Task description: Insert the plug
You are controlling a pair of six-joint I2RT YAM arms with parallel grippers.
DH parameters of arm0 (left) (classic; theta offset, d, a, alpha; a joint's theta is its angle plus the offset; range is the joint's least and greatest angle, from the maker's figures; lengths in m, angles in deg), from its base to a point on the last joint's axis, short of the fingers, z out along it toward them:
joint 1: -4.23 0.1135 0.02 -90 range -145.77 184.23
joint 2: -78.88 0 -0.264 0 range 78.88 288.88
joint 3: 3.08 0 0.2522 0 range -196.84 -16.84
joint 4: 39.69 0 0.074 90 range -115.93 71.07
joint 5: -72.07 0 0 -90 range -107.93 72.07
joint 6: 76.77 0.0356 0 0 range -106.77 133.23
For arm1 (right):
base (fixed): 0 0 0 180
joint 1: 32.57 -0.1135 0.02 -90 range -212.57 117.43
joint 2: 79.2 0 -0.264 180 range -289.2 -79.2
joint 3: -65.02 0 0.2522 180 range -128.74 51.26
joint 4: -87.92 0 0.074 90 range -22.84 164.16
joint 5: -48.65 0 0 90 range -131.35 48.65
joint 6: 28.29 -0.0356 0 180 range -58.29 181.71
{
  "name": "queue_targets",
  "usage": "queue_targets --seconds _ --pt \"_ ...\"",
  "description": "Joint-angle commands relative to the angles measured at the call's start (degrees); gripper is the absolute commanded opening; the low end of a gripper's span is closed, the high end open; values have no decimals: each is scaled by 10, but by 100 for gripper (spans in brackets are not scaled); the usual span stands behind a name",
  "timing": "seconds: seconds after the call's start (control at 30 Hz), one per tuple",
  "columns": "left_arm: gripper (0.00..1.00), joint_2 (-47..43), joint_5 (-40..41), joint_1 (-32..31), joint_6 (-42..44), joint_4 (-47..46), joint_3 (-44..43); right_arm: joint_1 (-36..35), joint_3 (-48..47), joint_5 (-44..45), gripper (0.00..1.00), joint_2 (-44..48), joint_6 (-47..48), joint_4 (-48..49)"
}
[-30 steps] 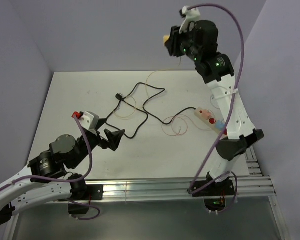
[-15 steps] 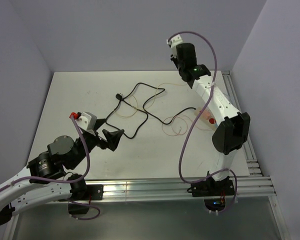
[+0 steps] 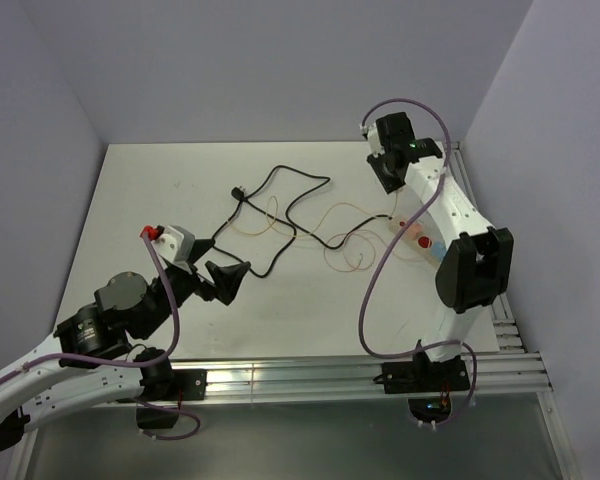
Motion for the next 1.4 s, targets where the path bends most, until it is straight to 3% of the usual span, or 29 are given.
queue_targets --seconds 0.0,0.07,0.17,0.37,0.47,0.6,1.37 --pt "100 -9 -24 0 -10 -20 3 4 56 -48 0 84 33 -51" --pt "100 -13 -28 0 -9 -20 4 3 115 -56 0 136 68 -46" --pt "100 -15 -42 0 -12 -23 5 8 179 3 0 198 67 -24" --pt "100 -22 -60 0 -14 -26 6 49 232 89 0 262 80 1" --pt "100 -24 -69 0 -14 -29 7 67 249 104 0 256 95 11" --pt "100 -27 -83 0 -17 -30 7 102 263 59 0 247 126 31" --pt "100 -37 -69 0 -14 -25 13 124 326 -36 0 166 179 82"
